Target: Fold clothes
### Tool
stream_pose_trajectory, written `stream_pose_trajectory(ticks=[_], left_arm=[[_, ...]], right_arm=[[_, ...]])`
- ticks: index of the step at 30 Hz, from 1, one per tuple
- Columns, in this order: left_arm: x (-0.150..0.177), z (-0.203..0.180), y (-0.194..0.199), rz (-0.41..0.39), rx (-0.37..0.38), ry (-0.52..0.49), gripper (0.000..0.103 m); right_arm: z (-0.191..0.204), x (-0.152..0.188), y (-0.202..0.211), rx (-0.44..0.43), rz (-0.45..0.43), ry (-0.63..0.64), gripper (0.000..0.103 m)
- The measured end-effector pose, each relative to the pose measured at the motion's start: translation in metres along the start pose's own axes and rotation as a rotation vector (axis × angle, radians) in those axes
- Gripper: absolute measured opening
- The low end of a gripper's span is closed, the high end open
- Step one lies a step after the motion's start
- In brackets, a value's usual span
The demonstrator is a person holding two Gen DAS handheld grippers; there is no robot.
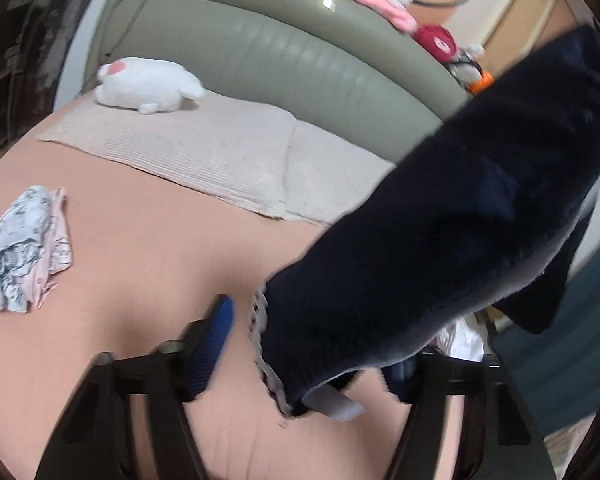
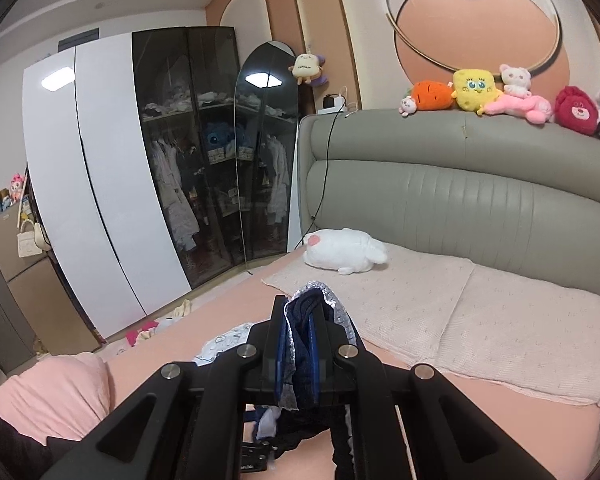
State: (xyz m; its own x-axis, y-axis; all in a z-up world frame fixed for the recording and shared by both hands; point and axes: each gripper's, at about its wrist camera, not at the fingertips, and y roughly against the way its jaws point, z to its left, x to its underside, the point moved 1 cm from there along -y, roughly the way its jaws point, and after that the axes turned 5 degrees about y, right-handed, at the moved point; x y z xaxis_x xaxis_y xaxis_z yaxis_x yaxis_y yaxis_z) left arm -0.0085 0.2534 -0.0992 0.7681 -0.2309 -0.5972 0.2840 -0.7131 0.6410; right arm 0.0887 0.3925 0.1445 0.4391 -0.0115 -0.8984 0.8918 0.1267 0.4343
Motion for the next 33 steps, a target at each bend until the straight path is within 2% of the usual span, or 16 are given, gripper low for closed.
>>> stream_pose_trajectory(ticks=[1,4,9,14,18,23,27,33], left_arm=[[0.0,-0.004,-0.002,0.006,0.002,-0.014,0.016],[-0.004,-0.012,-0.005,0.009,-0.015,-0.046,0.008],[-0.013,-0.02,0.0,0.005,-0.047,-0.105,0.007],[-0.035,-0.026,0.021,-0.018,-0.044,-0.142,0.007],[-0.054,-0.036,0.026,-0.041,-0.093,-0.227,0.007],[-0.067,-0.04,0.008,0.03,-0.153,-0.265,0.007],[-0.063,-0.043,-0.008,0.125,-0.136,-0.224,0.007],[-0.051,-0.056,-0.008,0.183,-0.115,-0.218,0.007]], right_arm=[[-0.002,0.002,0.001,0.006,0.0,0.001,0.007],[-0.007,0.007,0.004,0.024,-0.002,0.005,0.007],[-0.028,0.016,0.012,0.091,0.004,-0.016,0.007],[-0.061,0.038,0.022,0.142,0.031,-0.08,0.007],[-0.079,0.061,0.024,0.155,0.072,-0.13,0.007],[-0.097,0.101,0.017,0.156,0.136,-0.191,0.007],[-0.11,0.13,0.003,0.146,0.195,-0.213,0.007],[-0.124,0.166,-0.011,0.159,0.284,-0.251,0.007]])
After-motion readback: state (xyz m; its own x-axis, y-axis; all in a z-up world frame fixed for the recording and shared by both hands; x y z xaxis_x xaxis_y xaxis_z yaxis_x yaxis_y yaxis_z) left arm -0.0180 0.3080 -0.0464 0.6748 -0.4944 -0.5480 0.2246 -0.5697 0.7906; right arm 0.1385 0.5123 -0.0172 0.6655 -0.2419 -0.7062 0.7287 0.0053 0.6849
